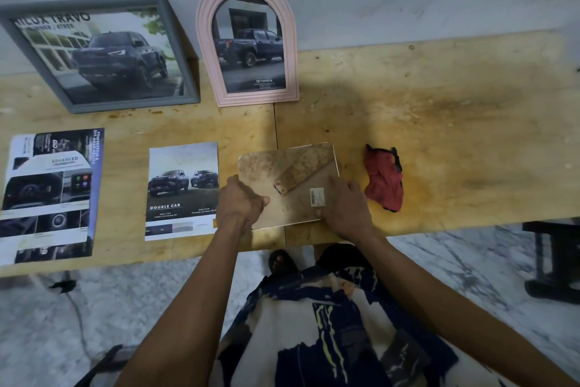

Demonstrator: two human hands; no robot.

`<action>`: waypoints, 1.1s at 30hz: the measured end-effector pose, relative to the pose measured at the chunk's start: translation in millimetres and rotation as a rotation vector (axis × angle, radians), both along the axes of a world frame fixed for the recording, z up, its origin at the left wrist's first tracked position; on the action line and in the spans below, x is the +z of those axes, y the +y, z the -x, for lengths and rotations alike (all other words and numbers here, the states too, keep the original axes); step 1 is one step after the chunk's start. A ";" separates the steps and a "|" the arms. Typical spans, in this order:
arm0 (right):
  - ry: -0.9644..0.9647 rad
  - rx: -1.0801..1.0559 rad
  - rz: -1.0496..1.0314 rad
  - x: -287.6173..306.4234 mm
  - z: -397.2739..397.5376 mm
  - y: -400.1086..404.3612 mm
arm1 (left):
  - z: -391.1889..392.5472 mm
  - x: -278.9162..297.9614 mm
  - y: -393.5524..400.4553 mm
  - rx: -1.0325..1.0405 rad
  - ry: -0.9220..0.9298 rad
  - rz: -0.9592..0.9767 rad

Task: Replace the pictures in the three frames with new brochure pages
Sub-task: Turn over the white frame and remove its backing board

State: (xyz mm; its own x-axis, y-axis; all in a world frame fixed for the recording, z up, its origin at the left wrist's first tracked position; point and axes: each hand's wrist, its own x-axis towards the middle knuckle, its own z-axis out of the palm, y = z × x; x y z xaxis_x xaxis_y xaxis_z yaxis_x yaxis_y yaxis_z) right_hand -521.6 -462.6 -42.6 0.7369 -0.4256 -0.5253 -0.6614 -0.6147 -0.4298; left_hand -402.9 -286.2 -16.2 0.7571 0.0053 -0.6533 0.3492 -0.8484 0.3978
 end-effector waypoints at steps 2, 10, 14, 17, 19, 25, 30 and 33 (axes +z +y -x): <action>-0.015 -0.043 -0.018 3.6 1.0 -0.4 | -0.9 -0.4 0.9 0.023 0.017 0.009; -0.044 -0.079 -0.053 -0.7 10.4 -1.0 | -7.0 2.6 8.9 0.062 0.005 0.053; -0.043 -0.066 -0.016 -2.9 10.9 -1.0 | -9.0 2.2 13.4 0.103 0.025 0.094; -0.057 -0.059 0.004 -5.1 9.5 -1.9 | -11.4 -1.4 18.5 0.145 0.045 0.129; -0.065 -0.068 0.004 -6.8 9.8 -2.4 | -11.4 -3.7 21.0 0.178 0.042 0.142; -0.103 -0.059 0.022 -13.0 11.9 -3.8 | -1.0 -4.5 20.9 0.250 0.019 0.244; -0.117 -0.074 -0.002 -14.9 12.4 -6.2 | 1.4 -4.3 25.6 0.342 0.070 0.325; -0.121 -0.058 -0.001 -15.5 11.7 -7.8 | -0.4 -2.5 30.0 0.356 0.088 0.364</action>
